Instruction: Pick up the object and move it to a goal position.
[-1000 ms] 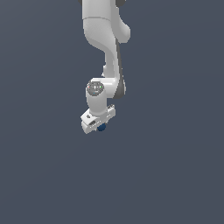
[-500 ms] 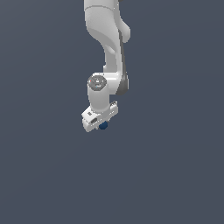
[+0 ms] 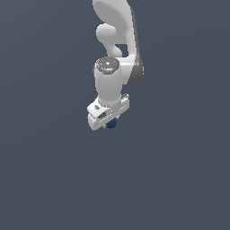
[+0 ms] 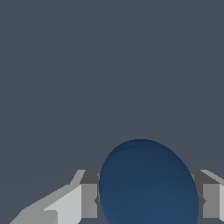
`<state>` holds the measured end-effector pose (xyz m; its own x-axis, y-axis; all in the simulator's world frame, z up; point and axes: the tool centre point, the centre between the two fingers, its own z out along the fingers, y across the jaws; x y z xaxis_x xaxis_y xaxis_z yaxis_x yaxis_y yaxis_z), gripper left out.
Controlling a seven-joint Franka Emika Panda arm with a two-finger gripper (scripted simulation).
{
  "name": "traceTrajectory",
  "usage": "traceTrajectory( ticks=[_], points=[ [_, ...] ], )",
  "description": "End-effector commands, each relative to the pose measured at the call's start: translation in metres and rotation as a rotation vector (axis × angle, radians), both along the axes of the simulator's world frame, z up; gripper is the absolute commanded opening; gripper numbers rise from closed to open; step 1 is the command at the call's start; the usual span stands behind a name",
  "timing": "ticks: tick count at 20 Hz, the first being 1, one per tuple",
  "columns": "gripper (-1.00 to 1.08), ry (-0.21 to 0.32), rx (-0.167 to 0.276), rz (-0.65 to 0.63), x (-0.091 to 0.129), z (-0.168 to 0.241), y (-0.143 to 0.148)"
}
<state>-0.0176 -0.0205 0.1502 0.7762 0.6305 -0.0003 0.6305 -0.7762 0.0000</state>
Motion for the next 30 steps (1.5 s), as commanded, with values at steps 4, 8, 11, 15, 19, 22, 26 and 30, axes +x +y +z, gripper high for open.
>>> traceTrajectory(
  ticks=[4,8,11,15,19,22,26,30],
  points=[
    [-1.00,-0.001,0.000,0.000,0.015,0.058,0.022],
    [-1.00,-0.001,0.000,0.000,0.027,0.098,0.037],
    [-1.00,-0.001,0.000,0.000,0.035,0.127,0.048],
    [-1.00,0.000,0.001,0.000,0.047,0.162,0.062],
    [-1.00,0.000,0.001,0.000,0.056,0.192,0.073],
    [-1.00,0.000,0.001,0.000,0.063,0.211,0.080],
    [-1.00,0.000,0.001,-0.001,0.069,0.229,0.086],
    [-1.00,0.000,0.001,-0.001,0.074,0.241,0.091]
  ],
)
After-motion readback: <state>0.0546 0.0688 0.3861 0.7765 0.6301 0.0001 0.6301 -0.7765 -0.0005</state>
